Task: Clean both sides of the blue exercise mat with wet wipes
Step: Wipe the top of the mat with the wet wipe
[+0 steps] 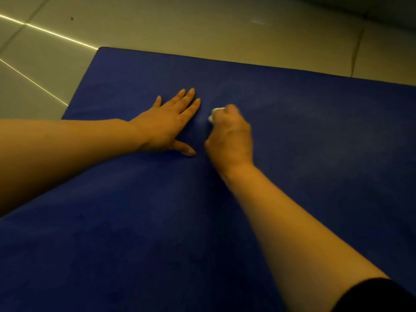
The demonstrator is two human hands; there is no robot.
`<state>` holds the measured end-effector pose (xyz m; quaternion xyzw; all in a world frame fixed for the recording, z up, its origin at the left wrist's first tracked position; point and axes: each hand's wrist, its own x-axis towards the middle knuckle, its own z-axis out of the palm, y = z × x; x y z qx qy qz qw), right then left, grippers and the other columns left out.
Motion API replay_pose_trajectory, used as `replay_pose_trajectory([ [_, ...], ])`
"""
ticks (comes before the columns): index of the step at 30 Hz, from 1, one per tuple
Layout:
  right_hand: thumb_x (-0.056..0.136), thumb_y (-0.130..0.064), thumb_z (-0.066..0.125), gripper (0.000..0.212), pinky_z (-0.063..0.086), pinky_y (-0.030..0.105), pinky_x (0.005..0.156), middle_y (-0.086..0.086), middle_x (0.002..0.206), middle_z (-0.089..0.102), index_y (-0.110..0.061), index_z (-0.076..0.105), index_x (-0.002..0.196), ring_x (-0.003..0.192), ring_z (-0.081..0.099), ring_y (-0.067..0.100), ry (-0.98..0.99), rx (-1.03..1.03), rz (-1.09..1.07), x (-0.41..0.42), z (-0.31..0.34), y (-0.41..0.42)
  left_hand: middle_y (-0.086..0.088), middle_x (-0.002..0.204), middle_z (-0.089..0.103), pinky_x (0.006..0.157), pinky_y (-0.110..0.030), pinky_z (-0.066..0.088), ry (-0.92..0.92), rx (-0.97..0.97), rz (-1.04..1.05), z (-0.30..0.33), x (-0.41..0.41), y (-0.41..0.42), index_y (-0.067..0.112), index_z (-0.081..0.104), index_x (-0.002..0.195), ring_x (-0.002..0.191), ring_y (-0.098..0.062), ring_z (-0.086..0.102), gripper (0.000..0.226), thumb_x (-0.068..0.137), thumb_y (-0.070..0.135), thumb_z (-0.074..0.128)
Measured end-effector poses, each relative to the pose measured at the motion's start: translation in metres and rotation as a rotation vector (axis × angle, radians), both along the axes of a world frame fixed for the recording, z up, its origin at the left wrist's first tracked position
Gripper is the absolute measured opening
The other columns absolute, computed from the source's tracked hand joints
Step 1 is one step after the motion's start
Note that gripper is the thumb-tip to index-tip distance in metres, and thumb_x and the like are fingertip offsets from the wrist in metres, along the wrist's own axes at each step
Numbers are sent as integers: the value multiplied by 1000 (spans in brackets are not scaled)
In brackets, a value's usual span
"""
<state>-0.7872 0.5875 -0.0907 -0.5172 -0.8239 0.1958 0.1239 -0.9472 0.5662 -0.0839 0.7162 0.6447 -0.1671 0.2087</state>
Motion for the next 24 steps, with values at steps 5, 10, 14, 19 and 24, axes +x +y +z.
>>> replay_pose_trajectory([
  [5,84,-4,55,25,48,39,85,12,115,56,-7,62,107,101,57,31,51,58,49,31,-9,-3,-4,160,-21,120,-48,4,-14,11,-18,9,11,-26,21,-11,153,148,-19,-13,92,91,55,48],
  [10,88,-4,52,17,43,32,76,12,112,55,-5,62,102,99,56,31,-7,40,-269,64,-4,-1,-1,159,-24,118,-50,3,7,-47,-58,13,21,-57,18,-13,153,147,-19,-15,103,85,66,47],
  [14,86,-8,55,22,42,31,85,13,117,50,-4,58,108,110,49,29,-36,-8,-13,17,3,-40,-5,159,-24,118,-52,7,27,-89,-4,15,33,-55,14,-14,152,148,-23,-14,107,85,61,54],
  [19,85,-4,52,23,49,39,81,12,112,56,-8,64,104,102,55,33,-6,25,48,52,-2,-39,-6,158,-25,118,-52,7,43,-101,-12,17,34,-57,14,-16,152,147,-23,-15,105,87,61,52],
  [24,89,-2,50,23,45,35,79,14,115,54,-6,61,108,100,56,33,-86,22,-275,86,-2,-28,-6,157,-29,119,-53,4,65,-124,-5,15,34,-57,13,-19,150,147,-25,-19,104,88,61,49],
])
